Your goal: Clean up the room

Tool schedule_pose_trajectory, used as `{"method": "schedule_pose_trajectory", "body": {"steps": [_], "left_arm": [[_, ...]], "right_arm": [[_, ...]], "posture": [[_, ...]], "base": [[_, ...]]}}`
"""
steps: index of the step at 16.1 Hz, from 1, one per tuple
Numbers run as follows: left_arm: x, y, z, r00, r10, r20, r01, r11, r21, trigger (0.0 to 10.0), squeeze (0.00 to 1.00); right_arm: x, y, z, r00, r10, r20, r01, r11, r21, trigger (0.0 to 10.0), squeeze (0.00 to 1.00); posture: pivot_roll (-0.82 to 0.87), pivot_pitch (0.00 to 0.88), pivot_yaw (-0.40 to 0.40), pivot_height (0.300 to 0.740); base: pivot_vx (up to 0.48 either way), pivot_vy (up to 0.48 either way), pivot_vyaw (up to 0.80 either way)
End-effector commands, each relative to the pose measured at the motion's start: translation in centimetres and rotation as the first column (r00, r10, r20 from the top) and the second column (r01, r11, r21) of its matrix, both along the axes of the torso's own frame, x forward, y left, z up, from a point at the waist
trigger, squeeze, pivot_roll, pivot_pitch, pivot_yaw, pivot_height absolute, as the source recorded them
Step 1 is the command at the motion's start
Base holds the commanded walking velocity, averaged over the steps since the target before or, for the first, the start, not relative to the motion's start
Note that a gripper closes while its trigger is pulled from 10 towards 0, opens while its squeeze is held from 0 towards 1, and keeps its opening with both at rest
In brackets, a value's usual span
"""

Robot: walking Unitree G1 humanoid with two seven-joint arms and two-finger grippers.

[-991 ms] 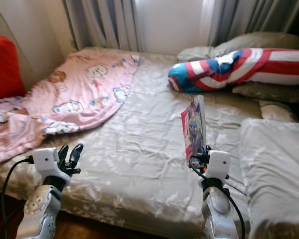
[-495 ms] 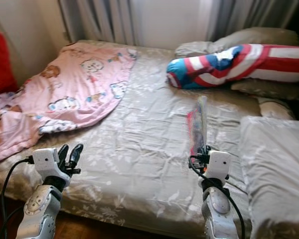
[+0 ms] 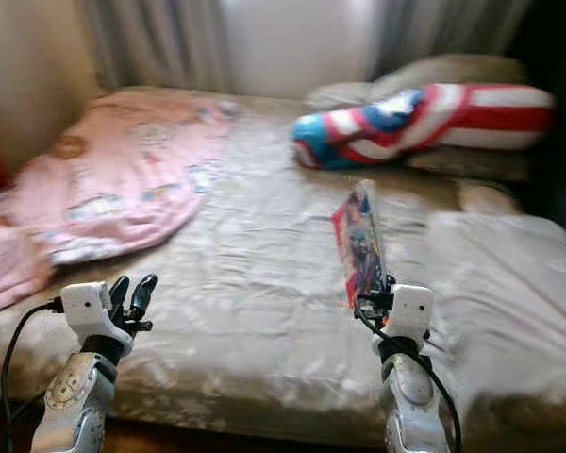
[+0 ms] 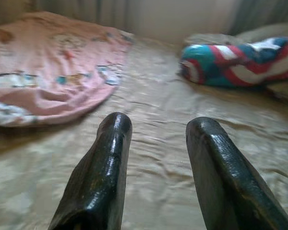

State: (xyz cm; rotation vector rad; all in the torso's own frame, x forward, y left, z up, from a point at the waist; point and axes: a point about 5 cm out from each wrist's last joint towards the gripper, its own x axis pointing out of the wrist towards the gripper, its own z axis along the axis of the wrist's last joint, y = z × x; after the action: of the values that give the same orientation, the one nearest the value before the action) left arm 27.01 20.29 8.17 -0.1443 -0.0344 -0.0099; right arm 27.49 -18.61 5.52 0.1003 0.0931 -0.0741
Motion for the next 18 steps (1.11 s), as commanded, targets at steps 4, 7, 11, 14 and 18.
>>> {"method": "schedule_pose_trajectory", "body": {"steps": [4,7,11,14,18], "left_arm": [[-0.05,0.15,0.28,1.000,0.000,0.007,0.000,1.000,0.004,10.0,0.00],[0.02,0.14,0.32,1.000,-0.001,0.008,0.001,1.000,0.007,10.0,0.00],[0.07,0.05,0.36,1.000,0.000,0.011,0.000,1.000,0.002,10.0,0.00],[0.08,0.05,0.36,1.000,0.000,0.012,0.000,1.000,0.002,10.0,0.00],[-0.06,0.09,0.21,1.000,0.002,0.006,-0.002,1.000,0.000,10.0,0.00]], "right_arm": [[0.43,-0.08,1.30,0.998,-0.005,0.066,0.005,1.000,0.000,10.0,0.00],[0.49,-0.05,1.32,0.998,-0.004,0.066,0.004,1.000,-0.001,10.0,0.00],[0.56,-0.03,1.28,0.998,0.004,0.059,-0.004,1.000,0.001,10.0,0.00],[0.57,0.00,1.39,0.998,0.003,0.068,-0.003,1.000,-0.001,10.0,0.00],[0.51,0.12,1.34,0.998,0.020,0.061,-0.019,1.000,-0.007,10.0,0.00]], "posture": [[0.00,0.053,-0.034,0.740],[0.00,0.048,-0.034,0.740],[0.00,0.044,-0.036,0.740],[0.00,0.045,-0.037,0.740],[-0.01,0.049,-0.037,0.740]], "base": [[0.000,0.000,-0.19],[0.000,-0.230,0.00],[0.000,-0.088,-0.57],[0.000,0.000,-0.25],[0.000,0.000,0.00]]}}
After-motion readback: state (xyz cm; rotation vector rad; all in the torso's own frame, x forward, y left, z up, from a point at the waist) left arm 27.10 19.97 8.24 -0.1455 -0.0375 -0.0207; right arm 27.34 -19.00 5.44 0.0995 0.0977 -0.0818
